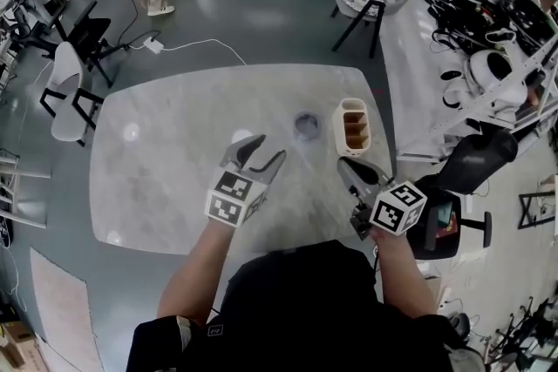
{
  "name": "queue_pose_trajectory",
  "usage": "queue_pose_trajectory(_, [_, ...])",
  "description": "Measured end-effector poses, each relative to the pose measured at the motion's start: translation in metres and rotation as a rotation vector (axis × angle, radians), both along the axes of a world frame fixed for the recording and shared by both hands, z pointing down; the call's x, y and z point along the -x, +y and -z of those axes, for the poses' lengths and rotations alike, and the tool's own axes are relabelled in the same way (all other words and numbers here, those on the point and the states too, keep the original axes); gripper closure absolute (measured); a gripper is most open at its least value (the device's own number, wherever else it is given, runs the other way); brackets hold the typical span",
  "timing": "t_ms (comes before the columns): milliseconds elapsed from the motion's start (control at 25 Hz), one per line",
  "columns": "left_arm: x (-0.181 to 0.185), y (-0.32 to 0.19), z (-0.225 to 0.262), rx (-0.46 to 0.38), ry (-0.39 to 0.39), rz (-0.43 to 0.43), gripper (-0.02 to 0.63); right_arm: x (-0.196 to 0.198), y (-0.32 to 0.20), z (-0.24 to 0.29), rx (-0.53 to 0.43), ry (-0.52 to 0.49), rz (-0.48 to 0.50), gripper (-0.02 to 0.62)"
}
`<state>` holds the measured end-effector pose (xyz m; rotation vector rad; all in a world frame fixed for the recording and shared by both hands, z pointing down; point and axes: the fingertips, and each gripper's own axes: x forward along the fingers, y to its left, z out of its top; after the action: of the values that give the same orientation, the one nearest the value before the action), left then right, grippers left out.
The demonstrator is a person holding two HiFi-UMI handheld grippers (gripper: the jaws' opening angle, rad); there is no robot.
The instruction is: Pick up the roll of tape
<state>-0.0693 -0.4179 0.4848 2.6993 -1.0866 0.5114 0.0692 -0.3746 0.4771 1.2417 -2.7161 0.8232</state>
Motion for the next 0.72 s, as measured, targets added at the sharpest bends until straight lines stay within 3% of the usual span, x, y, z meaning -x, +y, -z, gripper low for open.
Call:
queue_pose_trajectory(200, [-0.028,-0.031,-0.022,-0.004,-0.076,-0.072,0.385,-0.012,-0.026,-0.014,0.012,0.002,0.000,0.580])
queue_pose_trajectory(720, [-0.092,-0.096,-0.114,0.137,-0.300,-0.231,0.371,-0.050,-0.090,-0.055,0.085,-0.036,0.019,0.580])
